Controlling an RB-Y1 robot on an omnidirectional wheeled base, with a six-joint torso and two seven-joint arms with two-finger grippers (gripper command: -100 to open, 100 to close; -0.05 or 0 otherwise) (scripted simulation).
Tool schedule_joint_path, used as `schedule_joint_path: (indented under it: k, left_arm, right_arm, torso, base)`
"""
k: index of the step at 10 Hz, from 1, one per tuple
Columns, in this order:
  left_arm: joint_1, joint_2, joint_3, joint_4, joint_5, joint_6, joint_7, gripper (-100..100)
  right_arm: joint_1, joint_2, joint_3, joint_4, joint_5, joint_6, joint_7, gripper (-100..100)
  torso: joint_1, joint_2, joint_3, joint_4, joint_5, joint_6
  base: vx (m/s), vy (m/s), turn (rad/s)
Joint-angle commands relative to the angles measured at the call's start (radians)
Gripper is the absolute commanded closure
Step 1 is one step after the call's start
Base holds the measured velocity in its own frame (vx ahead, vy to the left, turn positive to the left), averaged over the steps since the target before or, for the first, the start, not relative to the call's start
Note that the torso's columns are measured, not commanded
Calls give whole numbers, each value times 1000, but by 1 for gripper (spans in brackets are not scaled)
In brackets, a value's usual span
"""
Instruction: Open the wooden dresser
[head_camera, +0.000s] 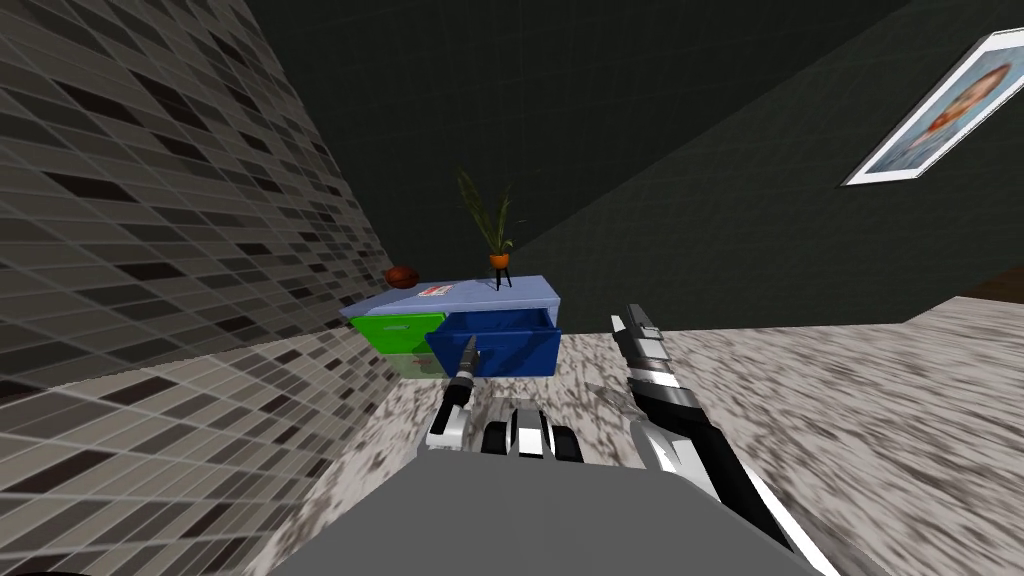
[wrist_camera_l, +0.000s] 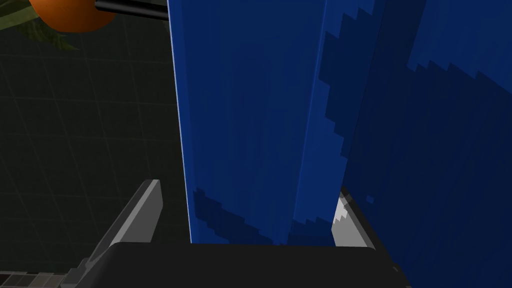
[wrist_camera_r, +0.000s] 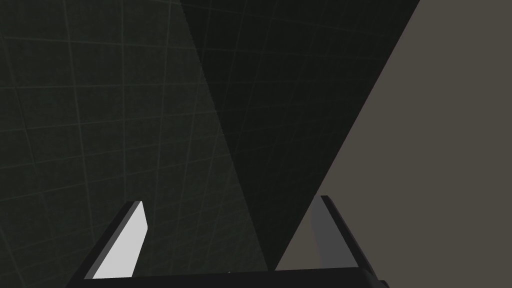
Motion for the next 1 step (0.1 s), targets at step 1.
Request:
schedule_joint_path:
  k: [1]
  left_arm:
    - [0, 0, 0, 0, 0, 0, 0, 0]
  right_arm:
    - [0, 0, 0, 0, 0, 0, 0, 0]
  torso:
    - [0, 0, 0, 0, 0, 0]
  base:
    - [0, 0, 0]
